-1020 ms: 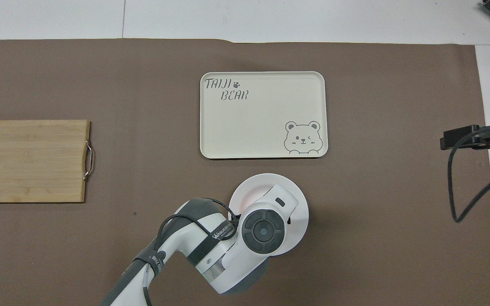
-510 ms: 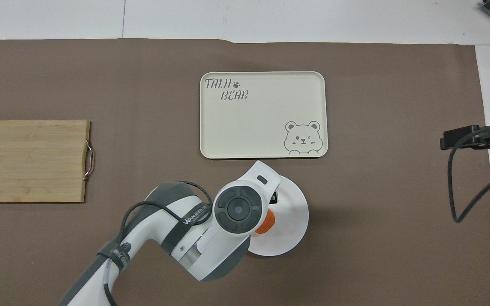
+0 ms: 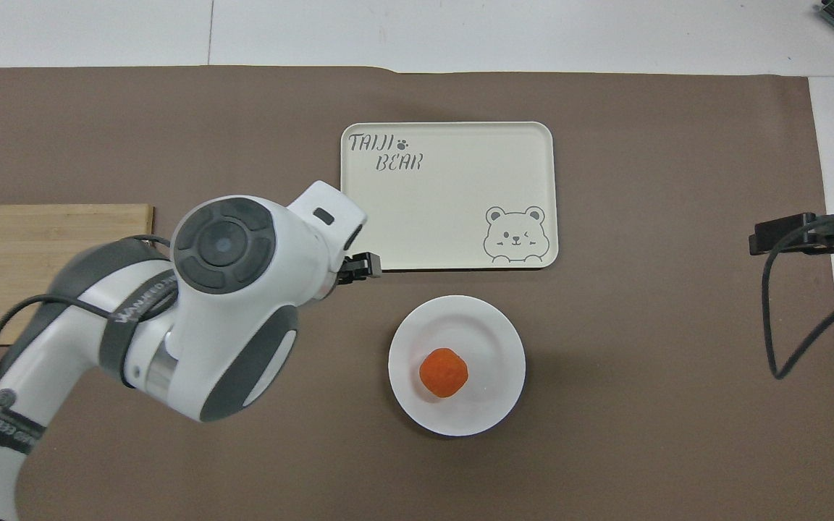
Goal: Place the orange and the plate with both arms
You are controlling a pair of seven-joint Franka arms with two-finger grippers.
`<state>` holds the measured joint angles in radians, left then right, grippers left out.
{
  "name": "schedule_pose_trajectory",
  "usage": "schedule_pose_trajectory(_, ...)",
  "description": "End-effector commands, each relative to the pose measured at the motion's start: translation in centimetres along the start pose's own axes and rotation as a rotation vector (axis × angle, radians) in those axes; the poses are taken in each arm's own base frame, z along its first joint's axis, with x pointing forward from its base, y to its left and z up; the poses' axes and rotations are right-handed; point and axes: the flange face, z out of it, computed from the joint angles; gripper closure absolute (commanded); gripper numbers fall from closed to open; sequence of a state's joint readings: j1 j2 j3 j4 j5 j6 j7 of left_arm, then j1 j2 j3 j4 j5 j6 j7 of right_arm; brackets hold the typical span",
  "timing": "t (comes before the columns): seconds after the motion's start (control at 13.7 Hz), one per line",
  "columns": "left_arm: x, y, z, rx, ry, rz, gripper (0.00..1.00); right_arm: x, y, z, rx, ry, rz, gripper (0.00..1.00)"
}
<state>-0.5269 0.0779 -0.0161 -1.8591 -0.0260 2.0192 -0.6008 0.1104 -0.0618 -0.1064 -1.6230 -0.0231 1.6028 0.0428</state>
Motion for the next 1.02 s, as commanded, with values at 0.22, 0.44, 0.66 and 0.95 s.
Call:
schedule_pose_trajectory(0.22, 3.9, -10.3, -3.8, -0.022, -0.062, 0.109, 0.00, -0.5, 0.4, -0.4, -0.009, -0.009, -0.019, 0.00)
schedule_pose_trajectory(0.44, 5.8, -14.8, -5.2, -0.021, -0.066, 0.152, 0.00, -0.5, 0.4, -0.4, -0.009, -0.009, -0.019, 0.00)
schedule_pose_trajectory(0.66, 7.5, -20.0, -5.7, -0.022, -0.062, 0.199, 0.00, -0.5, 0.4, -0.4, -0.009, -0.009, -0.019, 0.00)
schedule_pose_trajectory(0.95, 8.7, -24.2, -9.4, -0.011, -0.075, 0.220, 0.00, -0.5, 0.5, -0.4, -0.009, -0.014, -0.019, 0.00)
